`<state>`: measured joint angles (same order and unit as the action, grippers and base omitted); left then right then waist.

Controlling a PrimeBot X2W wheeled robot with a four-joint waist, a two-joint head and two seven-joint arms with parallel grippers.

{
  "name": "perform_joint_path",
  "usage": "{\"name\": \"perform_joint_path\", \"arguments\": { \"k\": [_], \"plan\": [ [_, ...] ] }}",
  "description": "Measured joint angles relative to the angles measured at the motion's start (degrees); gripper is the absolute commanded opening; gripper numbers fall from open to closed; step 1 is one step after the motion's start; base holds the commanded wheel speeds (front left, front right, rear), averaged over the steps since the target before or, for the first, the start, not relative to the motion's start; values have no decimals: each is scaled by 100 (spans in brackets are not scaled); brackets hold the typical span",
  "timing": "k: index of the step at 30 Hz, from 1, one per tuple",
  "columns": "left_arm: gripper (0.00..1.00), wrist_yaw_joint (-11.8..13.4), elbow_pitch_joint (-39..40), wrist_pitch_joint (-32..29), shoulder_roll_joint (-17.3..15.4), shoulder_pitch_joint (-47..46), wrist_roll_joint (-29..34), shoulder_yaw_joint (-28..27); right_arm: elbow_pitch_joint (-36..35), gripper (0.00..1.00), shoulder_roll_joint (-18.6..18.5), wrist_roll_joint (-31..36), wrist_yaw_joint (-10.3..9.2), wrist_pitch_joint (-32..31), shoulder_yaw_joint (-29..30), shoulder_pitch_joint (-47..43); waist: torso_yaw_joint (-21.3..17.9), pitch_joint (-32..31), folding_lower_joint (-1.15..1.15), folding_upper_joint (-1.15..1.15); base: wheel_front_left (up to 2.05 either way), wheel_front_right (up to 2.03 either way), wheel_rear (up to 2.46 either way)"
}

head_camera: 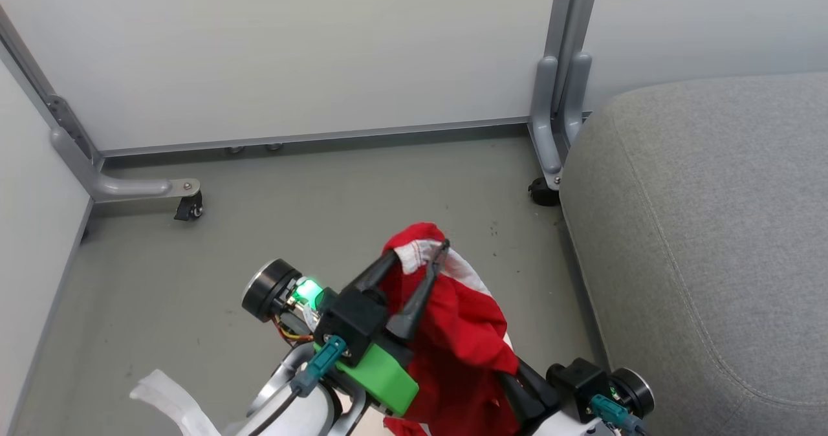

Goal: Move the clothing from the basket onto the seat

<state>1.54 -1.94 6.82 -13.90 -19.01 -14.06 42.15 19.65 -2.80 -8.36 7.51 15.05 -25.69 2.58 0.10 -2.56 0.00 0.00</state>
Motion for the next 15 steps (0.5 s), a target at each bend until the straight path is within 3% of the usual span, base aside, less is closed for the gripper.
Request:
{"name": "perform_joint_path", "arguments": {
  "k": [15],
  "plan": [
    [100,-5,-131,-154,-160,118,-202,11,-327,0,2,60,0,0,472,25,-117,99,0,0,0,0,0]
  ]
}}
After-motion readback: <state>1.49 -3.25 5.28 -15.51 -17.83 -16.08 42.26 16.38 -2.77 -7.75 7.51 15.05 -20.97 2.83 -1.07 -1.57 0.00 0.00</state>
